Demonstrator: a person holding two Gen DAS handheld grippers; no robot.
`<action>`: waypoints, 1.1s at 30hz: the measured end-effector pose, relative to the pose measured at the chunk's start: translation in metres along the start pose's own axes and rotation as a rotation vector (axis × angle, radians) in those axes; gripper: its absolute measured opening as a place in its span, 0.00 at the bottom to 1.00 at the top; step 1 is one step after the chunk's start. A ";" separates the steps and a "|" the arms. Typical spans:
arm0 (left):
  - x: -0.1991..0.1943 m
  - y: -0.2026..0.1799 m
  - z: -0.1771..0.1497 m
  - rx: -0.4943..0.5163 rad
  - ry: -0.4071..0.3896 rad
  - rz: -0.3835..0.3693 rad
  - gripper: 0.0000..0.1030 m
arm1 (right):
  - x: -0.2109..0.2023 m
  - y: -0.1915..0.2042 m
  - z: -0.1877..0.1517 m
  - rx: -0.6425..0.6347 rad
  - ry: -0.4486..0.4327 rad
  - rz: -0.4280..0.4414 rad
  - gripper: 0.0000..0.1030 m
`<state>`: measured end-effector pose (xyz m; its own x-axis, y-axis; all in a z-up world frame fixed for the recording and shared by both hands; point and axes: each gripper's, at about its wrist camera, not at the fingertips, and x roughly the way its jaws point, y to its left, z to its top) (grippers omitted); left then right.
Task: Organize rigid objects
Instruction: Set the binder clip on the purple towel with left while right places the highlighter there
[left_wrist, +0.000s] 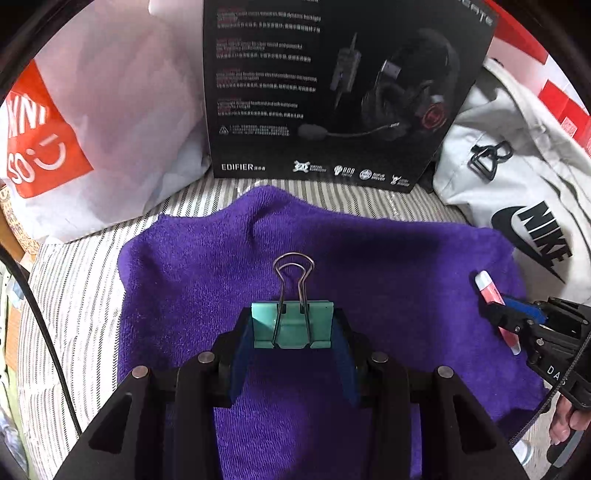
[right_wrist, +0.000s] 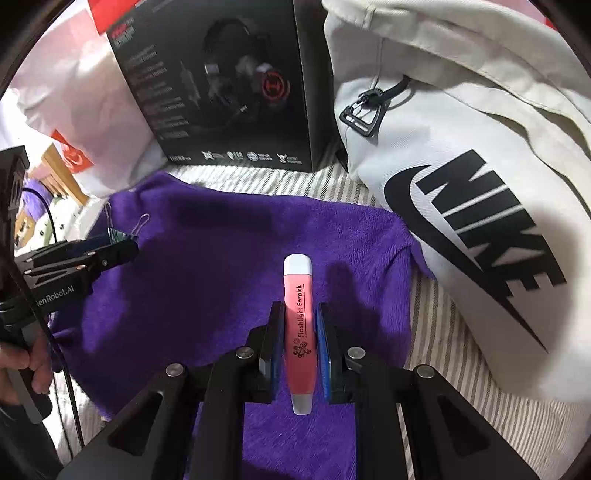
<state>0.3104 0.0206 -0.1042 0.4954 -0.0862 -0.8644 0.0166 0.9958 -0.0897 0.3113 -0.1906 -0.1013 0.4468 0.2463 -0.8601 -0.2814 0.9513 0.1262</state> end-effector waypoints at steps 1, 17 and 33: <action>0.002 0.000 0.000 0.002 0.007 0.004 0.38 | 0.003 0.000 0.001 -0.001 0.008 -0.009 0.16; 0.009 -0.008 -0.011 0.047 0.035 0.038 0.67 | 0.025 0.002 0.000 -0.012 0.042 0.026 0.30; -0.087 0.000 -0.061 -0.008 -0.007 -0.039 0.67 | -0.062 0.005 -0.069 0.072 -0.006 0.010 0.46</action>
<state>0.2141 0.0263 -0.0591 0.5006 -0.1245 -0.8567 0.0293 0.9915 -0.1270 0.2240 -0.2136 -0.0813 0.4493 0.2570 -0.8556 -0.2241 0.9595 0.1706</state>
